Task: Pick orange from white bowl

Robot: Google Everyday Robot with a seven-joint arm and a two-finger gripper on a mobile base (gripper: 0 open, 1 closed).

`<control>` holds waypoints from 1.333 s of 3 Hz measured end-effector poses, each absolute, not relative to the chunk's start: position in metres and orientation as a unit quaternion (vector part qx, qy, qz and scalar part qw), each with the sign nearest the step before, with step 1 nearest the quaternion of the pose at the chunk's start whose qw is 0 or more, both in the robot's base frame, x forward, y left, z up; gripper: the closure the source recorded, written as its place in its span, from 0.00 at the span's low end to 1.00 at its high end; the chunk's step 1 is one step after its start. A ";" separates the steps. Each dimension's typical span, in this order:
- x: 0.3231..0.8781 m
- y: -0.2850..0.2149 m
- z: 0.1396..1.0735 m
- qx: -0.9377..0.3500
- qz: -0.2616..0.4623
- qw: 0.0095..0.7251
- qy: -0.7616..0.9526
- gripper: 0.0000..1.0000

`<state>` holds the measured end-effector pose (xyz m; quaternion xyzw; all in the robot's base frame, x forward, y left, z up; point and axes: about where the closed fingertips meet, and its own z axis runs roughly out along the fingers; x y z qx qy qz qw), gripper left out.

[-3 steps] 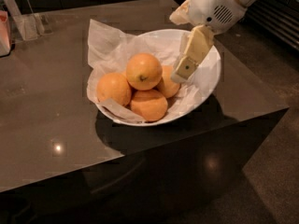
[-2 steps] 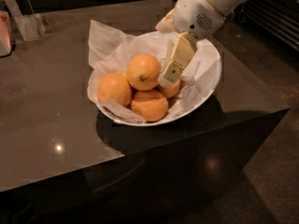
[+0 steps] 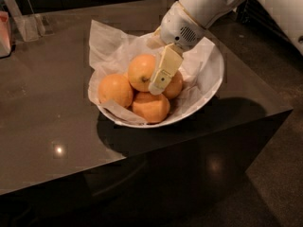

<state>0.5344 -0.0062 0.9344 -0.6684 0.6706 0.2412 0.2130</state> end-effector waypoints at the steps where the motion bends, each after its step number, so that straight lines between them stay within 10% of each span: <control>1: 0.538 0.000 0.922 -0.665 0.255 0.200 0.673 0.00; 4: 0.538 0.000 0.922 -0.665 0.255 0.200 0.673 0.66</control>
Offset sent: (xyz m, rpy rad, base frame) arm 0.0033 0.0054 -0.0106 0.0013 0.0318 0.0043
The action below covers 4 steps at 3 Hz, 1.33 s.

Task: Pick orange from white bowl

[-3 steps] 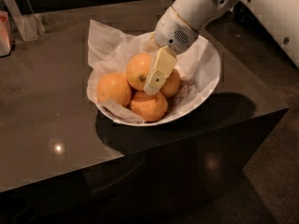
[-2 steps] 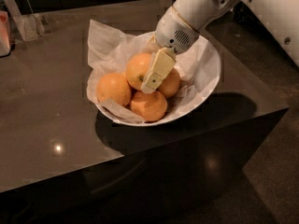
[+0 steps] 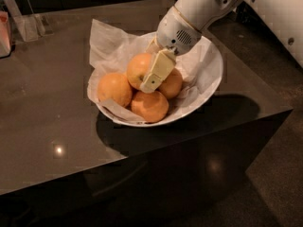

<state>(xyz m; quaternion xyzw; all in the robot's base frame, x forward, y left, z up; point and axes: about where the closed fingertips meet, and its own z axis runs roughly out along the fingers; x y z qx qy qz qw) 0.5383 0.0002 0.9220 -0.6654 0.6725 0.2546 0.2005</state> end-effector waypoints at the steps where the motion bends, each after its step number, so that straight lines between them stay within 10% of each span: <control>1: 0.538 0.000 0.922 -0.665 0.255 0.201 0.673 0.89; 4: 0.482 -0.027 0.975 -0.665 0.189 0.283 0.665 1.00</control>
Offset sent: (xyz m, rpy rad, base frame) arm -0.0073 -0.0028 0.0294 -0.0208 -0.1110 -0.0094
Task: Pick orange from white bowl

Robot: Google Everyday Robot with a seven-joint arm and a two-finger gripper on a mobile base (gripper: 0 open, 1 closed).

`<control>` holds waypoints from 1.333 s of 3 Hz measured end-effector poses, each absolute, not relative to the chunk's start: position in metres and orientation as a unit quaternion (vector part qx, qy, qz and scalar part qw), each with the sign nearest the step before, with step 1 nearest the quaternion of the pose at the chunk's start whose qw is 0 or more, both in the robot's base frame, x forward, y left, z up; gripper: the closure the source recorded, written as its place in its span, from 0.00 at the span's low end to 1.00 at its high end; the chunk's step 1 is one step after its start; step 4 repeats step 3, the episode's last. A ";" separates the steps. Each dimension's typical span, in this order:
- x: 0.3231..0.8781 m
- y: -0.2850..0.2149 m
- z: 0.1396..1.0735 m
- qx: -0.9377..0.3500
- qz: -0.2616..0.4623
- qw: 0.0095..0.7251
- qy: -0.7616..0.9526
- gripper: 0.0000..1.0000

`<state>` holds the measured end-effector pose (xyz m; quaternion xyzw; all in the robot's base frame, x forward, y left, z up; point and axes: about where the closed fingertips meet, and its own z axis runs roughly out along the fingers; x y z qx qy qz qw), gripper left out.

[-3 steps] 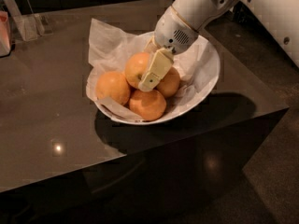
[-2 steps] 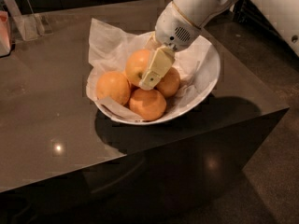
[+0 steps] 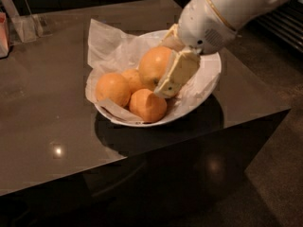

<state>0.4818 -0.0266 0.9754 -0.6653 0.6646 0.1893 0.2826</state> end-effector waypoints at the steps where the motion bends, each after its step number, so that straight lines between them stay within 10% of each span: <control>1: 0.443 -0.048 0.991 -0.649 0.169 0.334 0.662 1.00; 4: 0.402 -0.073 1.010 -0.631 0.141 0.386 0.658 1.00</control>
Offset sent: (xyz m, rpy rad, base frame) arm -0.1198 -0.0755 0.0495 0.1432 -0.2897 -0.1695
